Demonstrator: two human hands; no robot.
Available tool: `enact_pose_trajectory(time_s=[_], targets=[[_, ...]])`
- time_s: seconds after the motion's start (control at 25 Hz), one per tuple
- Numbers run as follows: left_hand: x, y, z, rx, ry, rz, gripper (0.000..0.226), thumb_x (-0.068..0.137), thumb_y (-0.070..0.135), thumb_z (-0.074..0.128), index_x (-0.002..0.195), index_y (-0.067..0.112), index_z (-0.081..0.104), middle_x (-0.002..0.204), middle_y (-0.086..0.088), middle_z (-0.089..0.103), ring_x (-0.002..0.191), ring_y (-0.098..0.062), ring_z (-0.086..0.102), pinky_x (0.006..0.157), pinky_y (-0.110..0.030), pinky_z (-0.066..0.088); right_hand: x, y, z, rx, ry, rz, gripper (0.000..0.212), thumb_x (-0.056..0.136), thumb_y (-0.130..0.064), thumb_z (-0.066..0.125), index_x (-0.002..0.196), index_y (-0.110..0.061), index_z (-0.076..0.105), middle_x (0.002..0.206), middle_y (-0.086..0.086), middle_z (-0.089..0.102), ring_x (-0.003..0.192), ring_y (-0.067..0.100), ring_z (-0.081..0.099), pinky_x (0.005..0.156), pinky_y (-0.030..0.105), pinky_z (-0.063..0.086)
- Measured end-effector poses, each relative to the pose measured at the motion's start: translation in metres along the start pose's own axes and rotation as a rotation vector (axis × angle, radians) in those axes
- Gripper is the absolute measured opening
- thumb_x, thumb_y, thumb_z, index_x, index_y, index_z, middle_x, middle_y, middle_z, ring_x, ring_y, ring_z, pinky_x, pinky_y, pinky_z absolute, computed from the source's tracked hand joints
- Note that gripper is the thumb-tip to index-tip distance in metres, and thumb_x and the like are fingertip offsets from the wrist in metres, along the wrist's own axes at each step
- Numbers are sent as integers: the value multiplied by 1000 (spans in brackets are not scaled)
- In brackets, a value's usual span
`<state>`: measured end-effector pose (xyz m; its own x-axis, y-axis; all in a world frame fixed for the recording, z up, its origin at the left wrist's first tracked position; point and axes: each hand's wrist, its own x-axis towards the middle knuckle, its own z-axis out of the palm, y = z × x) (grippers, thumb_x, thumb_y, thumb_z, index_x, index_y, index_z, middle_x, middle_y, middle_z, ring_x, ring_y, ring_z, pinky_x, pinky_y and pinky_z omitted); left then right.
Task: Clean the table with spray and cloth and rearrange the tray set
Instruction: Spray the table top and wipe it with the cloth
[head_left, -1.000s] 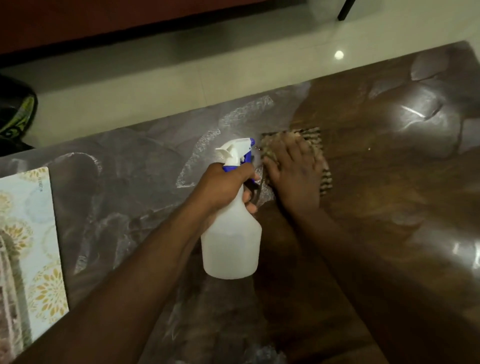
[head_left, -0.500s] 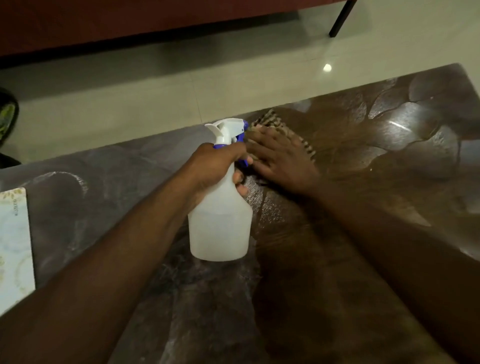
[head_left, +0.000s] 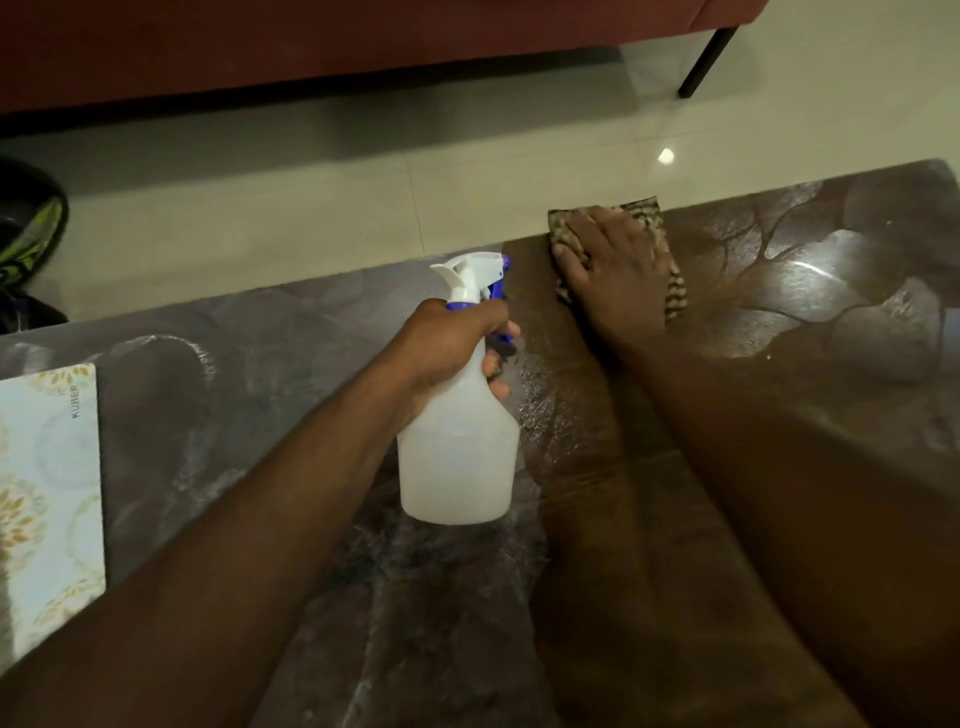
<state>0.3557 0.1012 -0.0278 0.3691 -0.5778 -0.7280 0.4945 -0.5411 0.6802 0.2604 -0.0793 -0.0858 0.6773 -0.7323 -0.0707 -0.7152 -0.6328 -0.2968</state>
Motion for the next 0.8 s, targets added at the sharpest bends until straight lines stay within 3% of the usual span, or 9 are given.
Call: enact_pose_trajectory(time_s=[0.04,0.16,0.2,0.36,0.4,0.48,0.56,0.72,0.8], targets=[[-1,-4,-1,-12,6,2,26,86,17,62,100,-3,72,48,-9,52,50,-28,54,54,-32,51,-12,-24,7,8,14,5,48,94,-50,38,139,-33,41,150,-4,35,140,20,24,111,46,11],[-15,-28,-12,-15,-2,-22,22,82,13,64,94,-4,72,49,-11,51,48,-28,53,58,-37,51,-62,-31,26,-113,21,-502,47,95,-46,34,136,-28,48,144,-3,45,136,20,34,108,44,18],[-21,-37,-19,-21,1,-47,24,82,14,64,96,-4,72,49,-11,51,48,-29,54,60,-38,50,-61,-18,20,-137,0,-565,46,95,-46,35,135,-29,48,143,-3,46,135,20,36,108,46,20],[-40,-50,-49,-88,65,-52,26,85,14,61,99,-5,71,48,-8,49,47,-26,51,55,-33,49,-25,-61,29,-31,67,-63,47,94,-48,39,138,-32,43,148,-4,38,140,20,26,110,50,14],[-43,-50,-54,-108,93,-36,23,85,13,60,94,-5,70,48,-8,48,46,-25,50,53,-32,49,-26,-86,33,-8,23,-84,48,94,-49,38,139,-32,41,149,-4,36,141,20,24,111,50,13],[-48,-53,-63,-130,146,-10,13,84,12,57,80,1,64,47,-8,48,46,-27,50,53,-32,49,-49,-102,42,-33,-67,-358,51,94,-51,32,140,-32,40,150,-4,36,141,19,23,111,47,14],[-59,-55,-72,-185,170,-14,13,83,10,56,71,5,55,48,-9,46,47,-26,47,51,-32,48,-72,-68,38,-97,-65,-517,50,95,-50,30,139,-32,42,148,-3,39,139,20,29,110,47,19],[-84,-58,-94,-224,146,-6,18,87,16,60,79,1,66,47,-8,46,44,-24,46,49,-30,48,-34,-66,24,18,27,-43,46,98,-45,36,141,-30,39,151,-3,34,141,21,23,112,51,11],[-89,-62,-97,-193,143,-10,23,89,18,60,94,-2,71,46,-7,47,42,-24,49,52,-30,49,-27,-120,33,39,5,-47,46,98,-46,35,141,-31,37,151,-3,32,141,20,20,112,51,9]])
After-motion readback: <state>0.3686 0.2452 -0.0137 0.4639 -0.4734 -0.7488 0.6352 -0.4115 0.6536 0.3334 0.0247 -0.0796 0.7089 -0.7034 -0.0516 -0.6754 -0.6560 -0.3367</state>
